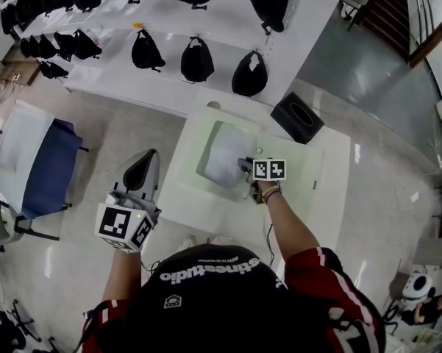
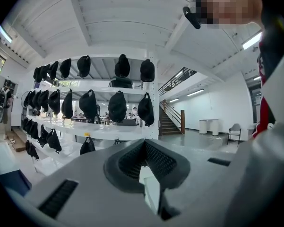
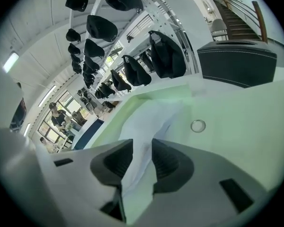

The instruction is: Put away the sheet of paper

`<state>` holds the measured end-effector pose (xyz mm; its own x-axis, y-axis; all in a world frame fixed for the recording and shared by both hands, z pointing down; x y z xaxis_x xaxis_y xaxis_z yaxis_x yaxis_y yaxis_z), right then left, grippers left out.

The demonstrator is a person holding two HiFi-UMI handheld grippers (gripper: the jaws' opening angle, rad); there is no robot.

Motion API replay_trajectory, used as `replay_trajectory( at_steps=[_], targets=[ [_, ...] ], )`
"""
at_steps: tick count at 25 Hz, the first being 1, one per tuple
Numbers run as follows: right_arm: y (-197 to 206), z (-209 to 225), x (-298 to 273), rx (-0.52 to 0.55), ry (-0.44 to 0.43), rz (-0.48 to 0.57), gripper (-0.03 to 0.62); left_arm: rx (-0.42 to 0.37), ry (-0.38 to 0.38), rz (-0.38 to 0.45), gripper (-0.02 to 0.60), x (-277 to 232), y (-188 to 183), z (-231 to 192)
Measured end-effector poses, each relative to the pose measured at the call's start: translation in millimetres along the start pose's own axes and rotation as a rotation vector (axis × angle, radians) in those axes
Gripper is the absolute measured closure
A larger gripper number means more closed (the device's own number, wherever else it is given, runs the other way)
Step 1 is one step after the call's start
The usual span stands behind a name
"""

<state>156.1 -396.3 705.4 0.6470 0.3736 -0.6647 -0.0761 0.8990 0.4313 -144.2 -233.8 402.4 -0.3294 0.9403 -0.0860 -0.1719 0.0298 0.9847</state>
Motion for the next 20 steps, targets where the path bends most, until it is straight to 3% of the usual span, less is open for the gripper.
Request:
replay_trajectory(
  at_steps=[9, 20],
  targets=[
    [8, 19, 10, -0.043, 0.026, 0.008, 0.477, -0.007, 0.027, 0.008, 0.577, -4, 2, 2],
    [-4, 7, -15, -0.048, -0.011, 0.0, 0.479, 0.004, -0.009, -0.013, 0.577, -1, 9, -5]
  ],
)
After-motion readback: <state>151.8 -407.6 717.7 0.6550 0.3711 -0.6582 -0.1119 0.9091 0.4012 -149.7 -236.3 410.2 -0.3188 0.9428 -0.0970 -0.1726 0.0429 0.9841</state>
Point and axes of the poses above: the fingertips, and each gripper's own axes: x backward along the fingers, z to its right, y out of its underside, the point moved 8 cm from there along x, backward along the fingers, and after that the axes turned 11 degrees about -x, right-handed, at the moved point
